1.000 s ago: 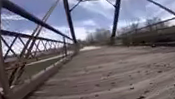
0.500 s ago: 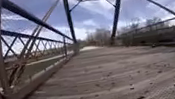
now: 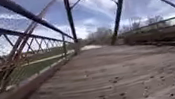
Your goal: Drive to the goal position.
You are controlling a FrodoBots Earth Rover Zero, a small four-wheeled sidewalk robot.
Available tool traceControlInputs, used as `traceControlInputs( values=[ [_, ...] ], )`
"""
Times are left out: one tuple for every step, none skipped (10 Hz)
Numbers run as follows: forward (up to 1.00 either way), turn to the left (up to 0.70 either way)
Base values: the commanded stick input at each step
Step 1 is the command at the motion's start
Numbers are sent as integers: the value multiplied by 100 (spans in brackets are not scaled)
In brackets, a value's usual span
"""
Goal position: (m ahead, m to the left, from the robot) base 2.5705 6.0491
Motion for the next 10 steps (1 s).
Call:
traceControlInputs(
  values=[
    [100, 1],
    [100, 1],
    [100, 1],
    [100, 1],
    [100, 1],
    [100, 1],
    [100, 1],
    [100, 1],
    [100, 1],
    [100, 1]
  ],
)
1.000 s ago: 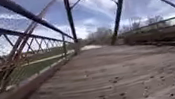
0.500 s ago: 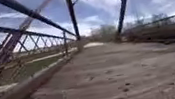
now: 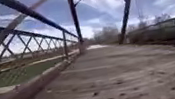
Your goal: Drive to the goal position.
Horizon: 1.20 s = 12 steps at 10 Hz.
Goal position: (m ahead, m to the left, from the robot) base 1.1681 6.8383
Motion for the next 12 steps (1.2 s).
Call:
traceControlInputs(
  values=[
    [100, 1],
    [100, -1],
    [100, -13],
    [100, -27],
    [100, -10],
    [100, 1],
    [100, 1],
    [100, 1],
    [100, 1],
    [100, -18],
    [100, -22],
    [100, -25]
  ],
)
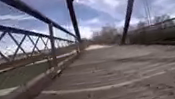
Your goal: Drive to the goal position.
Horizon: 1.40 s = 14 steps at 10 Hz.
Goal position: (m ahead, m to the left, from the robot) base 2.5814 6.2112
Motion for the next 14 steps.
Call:
traceControlInputs(
  values=[
    [100, -3],
    [100, 1],
    [100, 1],
    [100, 1],
    [100, 1],
    [100, 1],
    [100, -16],
    [100, -25],
    [100, -20],
    [100, -9],
    [100, 1],
    [100, 1],
    [100, 1],
    [100, 1]
  ],
)
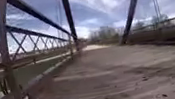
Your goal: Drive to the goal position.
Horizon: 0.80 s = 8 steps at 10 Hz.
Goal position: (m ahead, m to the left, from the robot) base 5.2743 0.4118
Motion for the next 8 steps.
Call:
traceControlInputs(
  values=[
    [100, 1],
    [100, 1],
    [100, 1],
    [100, 1],
    [100, 1],
    [100, 1],
    [100, 1],
    [100, 1]
  ],
)
